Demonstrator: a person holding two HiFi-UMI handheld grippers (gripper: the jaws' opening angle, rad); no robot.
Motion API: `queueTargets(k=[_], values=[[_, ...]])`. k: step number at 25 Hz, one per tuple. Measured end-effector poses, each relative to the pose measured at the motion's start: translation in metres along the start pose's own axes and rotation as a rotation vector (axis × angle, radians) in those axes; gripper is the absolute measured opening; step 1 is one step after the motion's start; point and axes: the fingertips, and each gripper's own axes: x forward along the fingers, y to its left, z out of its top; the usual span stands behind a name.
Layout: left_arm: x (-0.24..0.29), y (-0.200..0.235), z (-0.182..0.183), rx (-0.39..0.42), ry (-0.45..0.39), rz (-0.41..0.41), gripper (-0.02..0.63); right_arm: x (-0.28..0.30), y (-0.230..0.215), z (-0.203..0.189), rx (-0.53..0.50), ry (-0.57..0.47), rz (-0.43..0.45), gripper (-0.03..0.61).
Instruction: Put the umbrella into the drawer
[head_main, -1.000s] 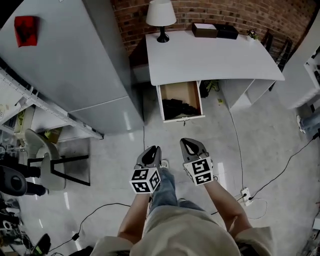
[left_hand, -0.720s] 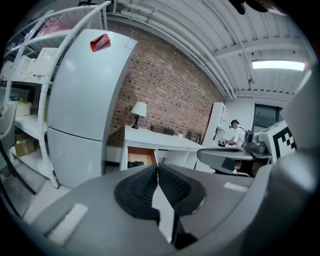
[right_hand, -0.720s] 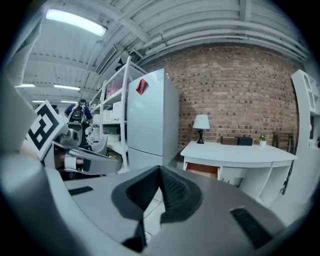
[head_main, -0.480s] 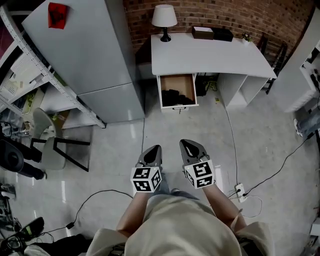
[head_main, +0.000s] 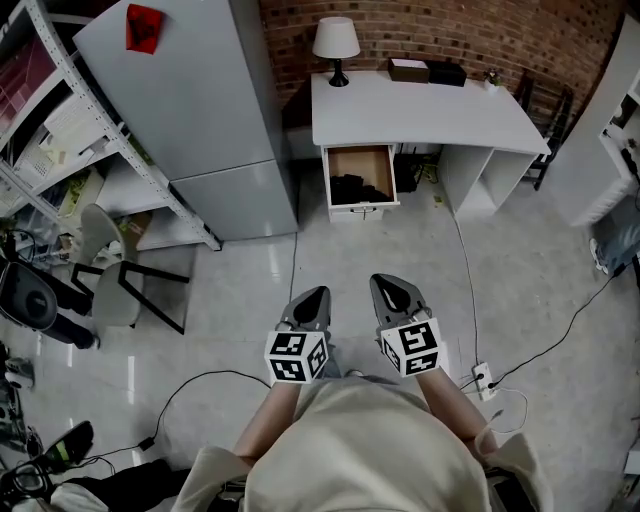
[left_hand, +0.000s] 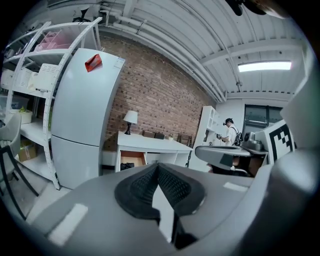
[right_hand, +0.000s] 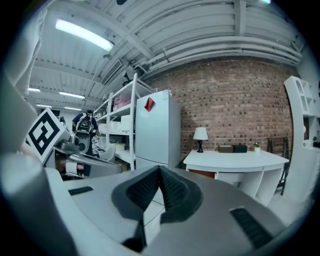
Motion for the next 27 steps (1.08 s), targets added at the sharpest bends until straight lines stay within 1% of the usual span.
queueTargets(k=[5,16,27], values=[[-0.011,-0.005,0.003,0.012,-0.004,-0.012,0.012,-0.008,0.007,0.006,0.014,-0.02,-0.016,0.002],[-0.024,-0.01,0.004,0.024,-0.011,-0.017,0.012,-0.023,0.013,0.008,0.006,-0.042,-0.035,0.002],[-0.022,-0.009,0.006,0.037,-0.011,-0.025,0.012,-0.024,0.011,0.009,0.013,-0.051,-0.05,0.002]])
